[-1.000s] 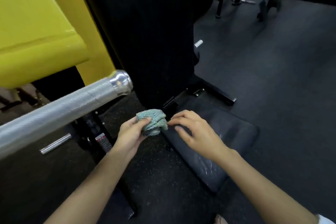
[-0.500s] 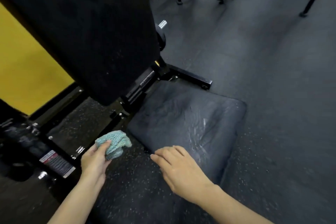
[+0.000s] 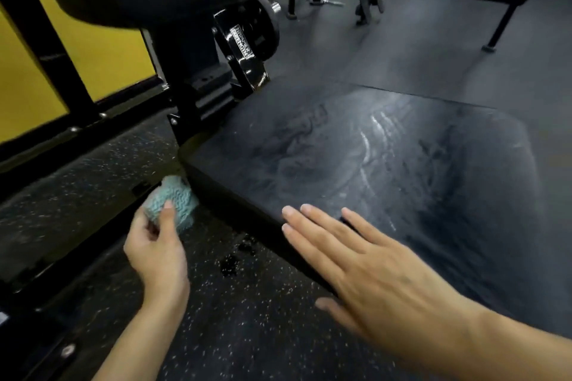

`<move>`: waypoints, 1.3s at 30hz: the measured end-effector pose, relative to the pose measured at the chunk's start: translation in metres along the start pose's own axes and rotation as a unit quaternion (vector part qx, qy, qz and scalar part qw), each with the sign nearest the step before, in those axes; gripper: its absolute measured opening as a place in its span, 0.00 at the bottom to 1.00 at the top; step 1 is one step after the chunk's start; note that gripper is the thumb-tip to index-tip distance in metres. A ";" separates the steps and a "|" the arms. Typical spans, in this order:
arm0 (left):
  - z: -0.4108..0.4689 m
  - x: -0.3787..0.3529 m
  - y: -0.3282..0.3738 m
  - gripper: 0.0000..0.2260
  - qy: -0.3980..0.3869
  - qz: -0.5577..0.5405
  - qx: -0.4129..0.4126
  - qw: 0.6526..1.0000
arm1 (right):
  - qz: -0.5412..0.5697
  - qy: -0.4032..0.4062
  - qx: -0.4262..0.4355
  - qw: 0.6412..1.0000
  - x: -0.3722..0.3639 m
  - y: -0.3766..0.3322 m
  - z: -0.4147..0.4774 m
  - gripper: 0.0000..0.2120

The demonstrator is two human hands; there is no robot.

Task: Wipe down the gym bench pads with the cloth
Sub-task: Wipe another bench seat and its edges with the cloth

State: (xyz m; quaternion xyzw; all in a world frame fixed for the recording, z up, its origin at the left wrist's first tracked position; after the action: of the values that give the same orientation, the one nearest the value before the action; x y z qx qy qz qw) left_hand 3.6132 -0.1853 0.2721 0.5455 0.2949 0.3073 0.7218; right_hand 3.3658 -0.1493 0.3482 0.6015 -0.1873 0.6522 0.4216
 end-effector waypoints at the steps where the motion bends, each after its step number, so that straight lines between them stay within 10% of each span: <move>1: -0.001 -0.003 -0.005 0.09 -0.003 -0.012 -0.027 1.000 | -0.017 0.007 0.002 1.000 -0.001 0.000 0.000 0.36; 11: -0.009 -0.023 -0.012 0.17 -0.103 -0.103 -0.259 0.955 | -0.160 0.051 -0.012 0.986 -0.003 -0.017 -0.002 0.39; 26: 0.004 -0.033 -0.035 0.34 -0.219 -0.104 -0.318 0.917 | -0.202 0.063 -0.157 0.965 -0.017 -0.047 0.007 0.35; 39: 0.008 -0.061 -0.053 0.28 -0.203 -0.050 -0.456 0.865 | -0.190 0.132 -0.185 0.955 -0.017 -0.056 0.011 0.30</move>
State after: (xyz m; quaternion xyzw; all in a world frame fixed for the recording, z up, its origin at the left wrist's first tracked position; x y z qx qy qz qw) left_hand 3.5872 -0.2487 0.2279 0.1906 -0.0043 0.2530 0.9485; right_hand 3.4145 -0.1312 0.3198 0.4459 -0.1297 0.5879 0.6624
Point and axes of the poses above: each hand's wrist, its own z-axis towards the middle knuckle, its own x-axis out of the back of the hand, y = z × x, the point moved 6 cm from there along z, towards the middle knuckle, and after that the axes turned 13 degrees about -x, right-handed, at the moved point
